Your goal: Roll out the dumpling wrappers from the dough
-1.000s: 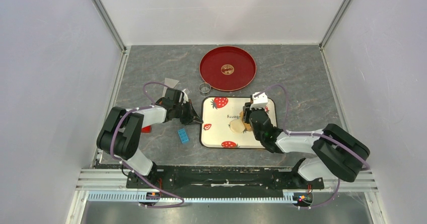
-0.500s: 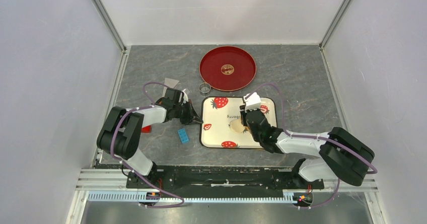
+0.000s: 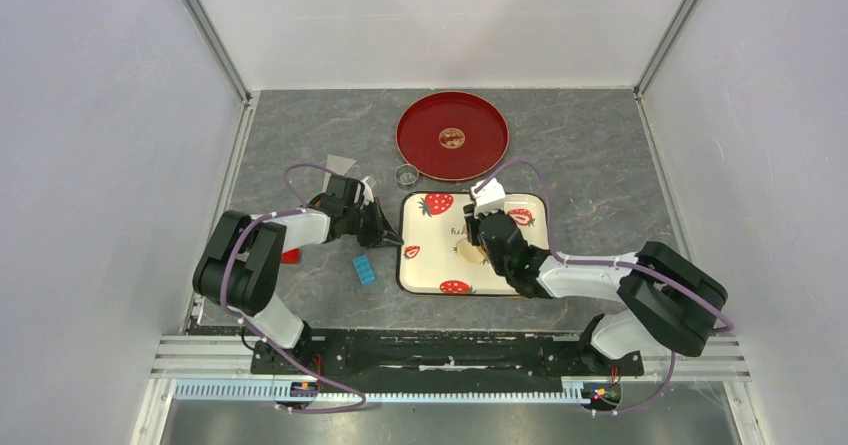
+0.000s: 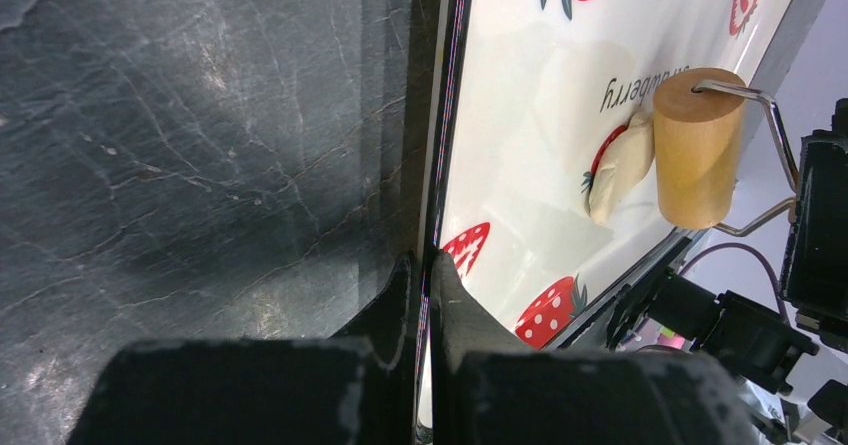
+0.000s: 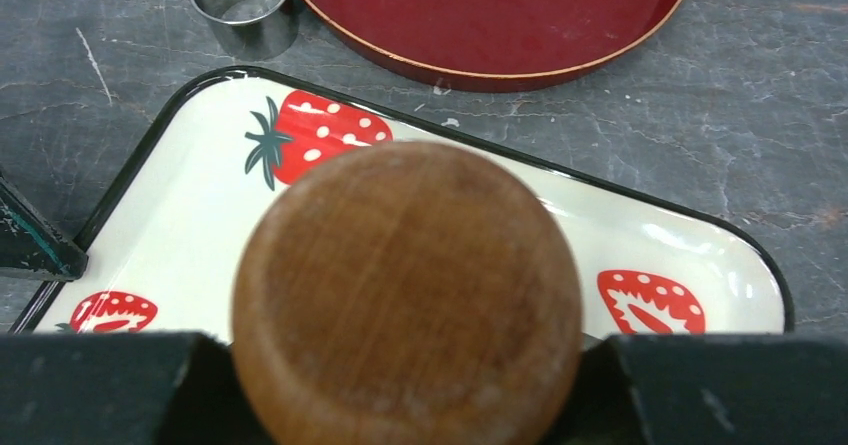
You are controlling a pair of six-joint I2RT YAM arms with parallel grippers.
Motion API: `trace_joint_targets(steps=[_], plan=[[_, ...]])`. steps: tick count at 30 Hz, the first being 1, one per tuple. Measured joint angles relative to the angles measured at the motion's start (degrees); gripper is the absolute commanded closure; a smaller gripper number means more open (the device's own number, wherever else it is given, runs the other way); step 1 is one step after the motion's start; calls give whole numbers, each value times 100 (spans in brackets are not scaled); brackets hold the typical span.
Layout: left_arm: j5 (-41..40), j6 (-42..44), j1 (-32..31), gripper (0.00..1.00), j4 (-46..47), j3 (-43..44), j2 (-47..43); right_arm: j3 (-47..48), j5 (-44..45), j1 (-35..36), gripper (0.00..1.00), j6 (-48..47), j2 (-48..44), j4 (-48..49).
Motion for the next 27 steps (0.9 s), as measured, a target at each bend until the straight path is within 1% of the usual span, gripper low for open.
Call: trace_joint_targets(steps=[6,10,15,22,27], plan=[[7,2,0,98,0,0,2,-192,-103,9,100,33,236,660],[9,2,0,98,2,0,2,-533,-98,11,100,103,273,1340],[13,2,0,98,2,0,4,-850,-92,31,100,162,271,1904],[20,2,7,98,4,0,4,-931,-85,72,100,278,494,2354],[24,2,11,98,4,0,4,-973,-87,177,100,577,634,2546]])
